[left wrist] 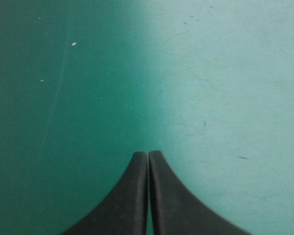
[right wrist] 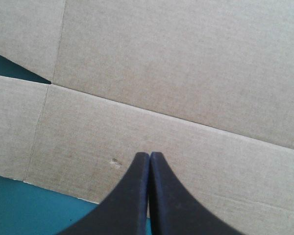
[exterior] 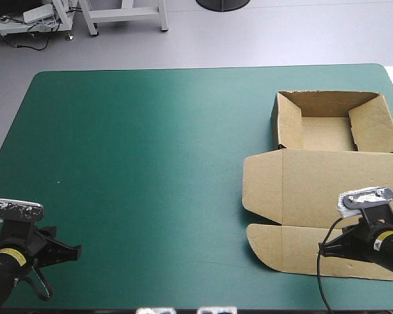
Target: Fold the box
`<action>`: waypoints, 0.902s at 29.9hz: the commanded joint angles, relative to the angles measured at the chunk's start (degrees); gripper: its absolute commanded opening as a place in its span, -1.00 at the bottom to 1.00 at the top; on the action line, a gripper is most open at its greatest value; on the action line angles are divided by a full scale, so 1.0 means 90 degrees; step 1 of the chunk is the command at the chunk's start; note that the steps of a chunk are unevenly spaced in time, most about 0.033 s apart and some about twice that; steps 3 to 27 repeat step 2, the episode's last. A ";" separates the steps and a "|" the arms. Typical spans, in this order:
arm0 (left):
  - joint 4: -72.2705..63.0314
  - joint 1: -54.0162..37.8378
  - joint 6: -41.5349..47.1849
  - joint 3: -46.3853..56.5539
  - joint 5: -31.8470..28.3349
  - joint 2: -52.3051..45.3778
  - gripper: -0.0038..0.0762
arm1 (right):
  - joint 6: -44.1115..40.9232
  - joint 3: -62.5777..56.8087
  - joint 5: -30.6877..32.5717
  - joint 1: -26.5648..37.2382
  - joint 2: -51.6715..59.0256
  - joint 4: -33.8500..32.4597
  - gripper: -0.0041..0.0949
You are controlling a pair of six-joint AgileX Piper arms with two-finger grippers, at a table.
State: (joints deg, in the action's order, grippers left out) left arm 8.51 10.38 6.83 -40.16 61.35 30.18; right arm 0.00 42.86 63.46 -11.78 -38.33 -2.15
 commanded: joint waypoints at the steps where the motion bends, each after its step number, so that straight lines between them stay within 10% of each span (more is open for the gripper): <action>1: 0.0248 0.0017 0.0268 -0.0116 -0.0230 0.0058 -0.92 | 0.0000 0.0166 -0.0349 -0.0014 0.0008 -0.0101 -0.97; 27: 0.0094 0.0017 0.0257 -0.0116 -0.0230 0.0058 -0.92 | 0.0000 0.0166 -0.0349 -0.0014 0.0008 -0.0090 -0.97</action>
